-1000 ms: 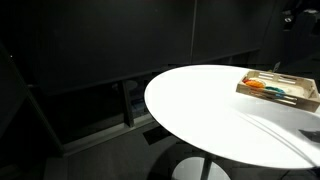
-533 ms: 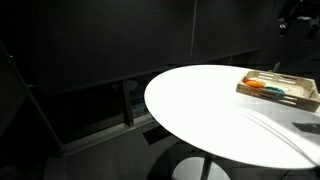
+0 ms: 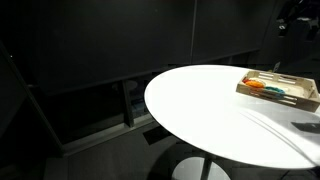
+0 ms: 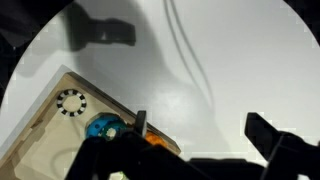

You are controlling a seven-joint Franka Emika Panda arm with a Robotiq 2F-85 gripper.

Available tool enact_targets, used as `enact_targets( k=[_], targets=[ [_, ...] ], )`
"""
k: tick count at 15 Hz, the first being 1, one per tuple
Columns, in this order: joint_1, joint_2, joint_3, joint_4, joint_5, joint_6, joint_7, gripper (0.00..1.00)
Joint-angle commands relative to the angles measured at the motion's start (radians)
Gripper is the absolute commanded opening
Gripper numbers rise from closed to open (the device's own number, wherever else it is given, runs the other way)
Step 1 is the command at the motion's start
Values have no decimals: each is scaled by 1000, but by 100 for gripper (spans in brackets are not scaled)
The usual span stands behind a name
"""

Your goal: Remove a light green ring from the wooden tray and place it on the table

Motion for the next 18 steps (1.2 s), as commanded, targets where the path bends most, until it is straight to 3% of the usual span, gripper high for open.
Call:
enact_targets(
  k=[1, 11, 18],
  targets=[
    [-6, 39, -16, 23, -8, 24, 23, 100],
    [-25, 234, -69, 38, -22, 328, 93, 100],
    [-15, 377, -91, 92, -69, 427, 207, 100]
  ],
)
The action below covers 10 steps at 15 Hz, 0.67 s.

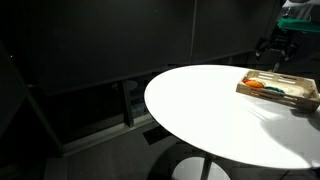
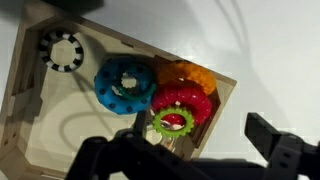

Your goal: Remove a light green ring from the wooden tray and place it on the table

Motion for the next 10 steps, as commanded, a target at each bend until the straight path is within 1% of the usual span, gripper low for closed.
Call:
enact_targets(
  k=[1, 4, 10],
  targets=[
    [8, 75, -20, 68, -40, 28, 73, 100],
    [11, 118, -36, 96, -61, 54, 107, 100],
    [14, 185, -65, 133, -79, 53, 146, 100]
  ],
)
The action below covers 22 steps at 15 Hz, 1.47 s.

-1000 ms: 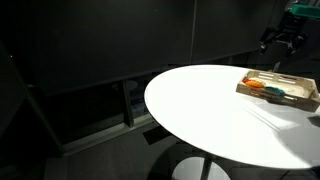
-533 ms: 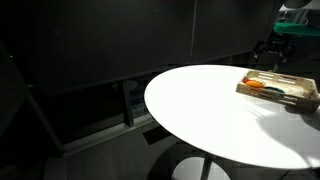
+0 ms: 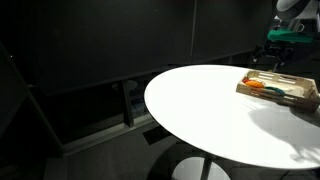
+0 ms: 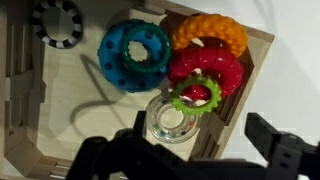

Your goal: Remove a light green ring from the wooden tray and place it on the table

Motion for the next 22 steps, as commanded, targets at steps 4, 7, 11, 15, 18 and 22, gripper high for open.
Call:
enact_targets(
  k=[4, 7, 11, 15, 18, 22],
  targets=[
    [9, 59, -32, 56, -29, -26, 51, 100],
    [5, 54, -27, 29, -14, -3, 24, 100],
    [10, 62, -32, 36, -26, 3, 42, 100],
    [12, 110, -39, 60, -34, -1, 66, 100],
    [10, 142, -45, 72, -31, -6, 75, 100],
    [12, 176, -51, 81, -29, -2, 79, 100]
  ],
)
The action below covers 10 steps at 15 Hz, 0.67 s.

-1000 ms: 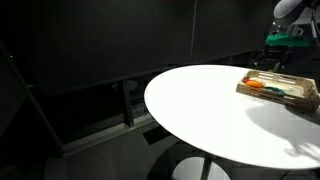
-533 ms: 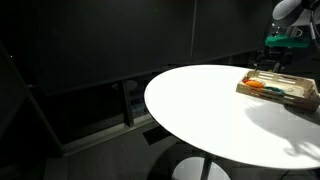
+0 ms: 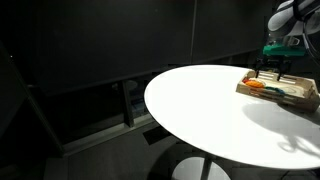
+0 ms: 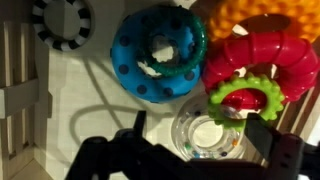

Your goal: Remove a light green ring from the wooden tray and place it on the table

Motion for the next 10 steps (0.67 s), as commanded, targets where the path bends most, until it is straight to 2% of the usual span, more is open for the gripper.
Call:
enact_targets(
  k=[1, 7, 8, 9, 10],
  targets=[
    [11, 40, -13, 39, -11, -1, 29, 100],
    [14, 66, -14, 53, -7, -3, 32, 100],
    [15, 69, -14, 54, -7, -3, 34, 94],
    [15, 73, -14, 56, -6, -3, 36, 83],
    [15, 75, -13, 57, -5, -3, 38, 76]
  ],
)
